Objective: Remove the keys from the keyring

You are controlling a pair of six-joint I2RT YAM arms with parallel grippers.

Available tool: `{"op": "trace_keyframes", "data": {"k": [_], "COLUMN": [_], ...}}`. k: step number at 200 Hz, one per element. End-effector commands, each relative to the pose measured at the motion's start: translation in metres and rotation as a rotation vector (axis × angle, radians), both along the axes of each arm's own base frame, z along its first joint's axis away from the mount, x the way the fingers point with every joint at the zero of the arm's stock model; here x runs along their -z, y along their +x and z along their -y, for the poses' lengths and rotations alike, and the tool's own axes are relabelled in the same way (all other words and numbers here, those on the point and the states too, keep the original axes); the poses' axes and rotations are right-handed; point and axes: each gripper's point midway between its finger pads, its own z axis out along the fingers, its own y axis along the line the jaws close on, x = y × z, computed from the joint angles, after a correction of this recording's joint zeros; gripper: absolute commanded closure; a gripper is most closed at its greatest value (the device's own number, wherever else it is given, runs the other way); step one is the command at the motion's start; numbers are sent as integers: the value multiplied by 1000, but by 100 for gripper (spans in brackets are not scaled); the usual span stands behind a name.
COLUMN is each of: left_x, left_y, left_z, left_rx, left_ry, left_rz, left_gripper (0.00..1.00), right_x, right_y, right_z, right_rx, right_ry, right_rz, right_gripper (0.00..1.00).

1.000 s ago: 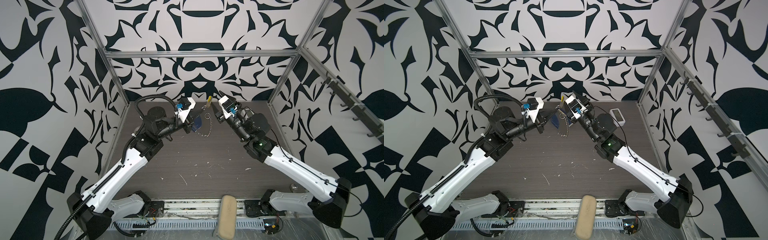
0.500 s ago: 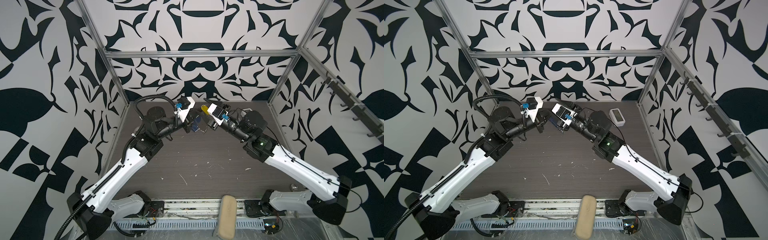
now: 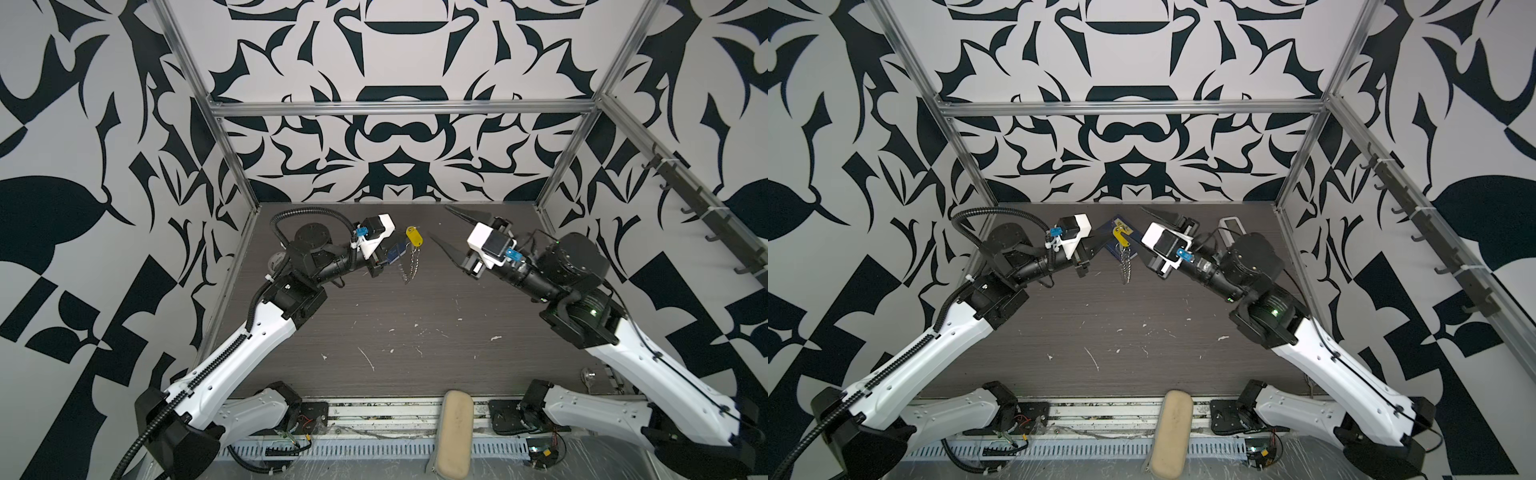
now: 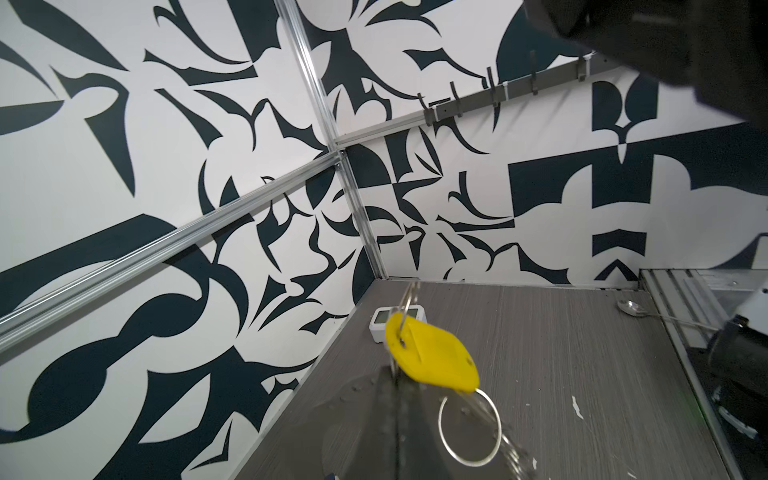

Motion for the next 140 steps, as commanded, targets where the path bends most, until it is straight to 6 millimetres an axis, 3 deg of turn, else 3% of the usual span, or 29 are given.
{"op": "trace_keyframes", "data": {"k": [1,27,69,97,140], "left_x": [-21,-18,-25,-28,-33], "left_y": [-25,-32,-41,-49,-55], "left_z": [-4,-4,-8,-8,-15], "left_rx": [107,174,219,276,312], "left_ry": [-62,-97,-179,-195,-250], "left_rz": [156,176,223,227,229], "left_gripper": [100,100,100,100,100], "right_x": [0,17,42,55,47], "right_y": [-9,-3,31,24,10], "right_z": [10,10,11,1,-1], "right_rx": [7,16,163,83,-12], "right_ry": [-26,-85,-140,-187,-187], "right_rz": [21,-23,-84,-96,-119], "right_gripper": [48,49,49,52,57]}}
